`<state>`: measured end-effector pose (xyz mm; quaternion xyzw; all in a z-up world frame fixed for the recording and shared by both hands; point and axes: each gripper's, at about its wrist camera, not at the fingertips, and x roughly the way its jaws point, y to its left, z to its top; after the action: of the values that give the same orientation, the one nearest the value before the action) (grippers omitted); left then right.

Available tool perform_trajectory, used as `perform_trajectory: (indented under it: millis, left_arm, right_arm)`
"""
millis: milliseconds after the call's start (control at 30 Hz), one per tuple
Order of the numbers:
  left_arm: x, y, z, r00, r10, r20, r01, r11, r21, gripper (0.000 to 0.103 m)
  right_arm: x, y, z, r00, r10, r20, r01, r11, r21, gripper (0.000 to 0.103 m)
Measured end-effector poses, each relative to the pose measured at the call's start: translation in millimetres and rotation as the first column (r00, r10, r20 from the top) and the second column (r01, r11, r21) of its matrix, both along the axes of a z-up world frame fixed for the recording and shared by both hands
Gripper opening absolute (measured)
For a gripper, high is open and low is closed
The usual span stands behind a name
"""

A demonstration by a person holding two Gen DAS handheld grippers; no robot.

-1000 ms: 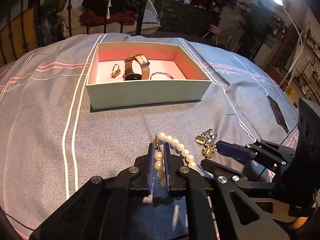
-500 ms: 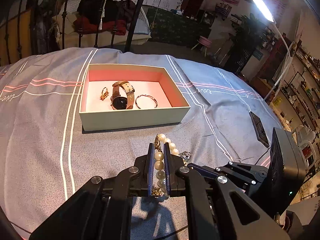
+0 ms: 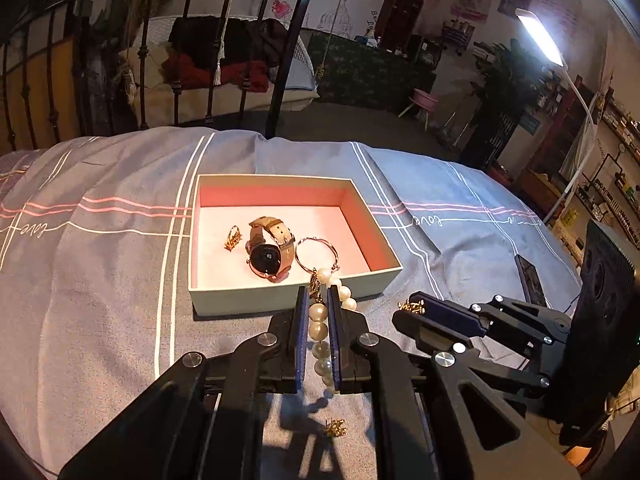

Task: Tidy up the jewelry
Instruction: 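Carry the pearl bracelet and gold charm over the box with both grippers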

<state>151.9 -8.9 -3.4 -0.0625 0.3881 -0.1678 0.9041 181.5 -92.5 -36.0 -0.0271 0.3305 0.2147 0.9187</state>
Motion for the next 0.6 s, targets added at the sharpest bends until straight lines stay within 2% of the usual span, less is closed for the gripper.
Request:
perform_trajectory:
  millis: [267,600]
  left_arm:
    - [45.6,1.3,19.7,0.997,0.060,0.044,-0.062,0.997,0.034,0.009]
    - [89.2,-4.9,12.5,0.996,0.083,0.014,-0.084,0.995,0.053,0.009]
  right_arm:
    - [51.7,4.7,17.7,0.999,-0.034,0.016,0.034,0.999,0.014,0.018]
    - [88.6,10.7,-1.7,0.998,-0.061,-0.026,0.060,0.998,-0.012,0.018]
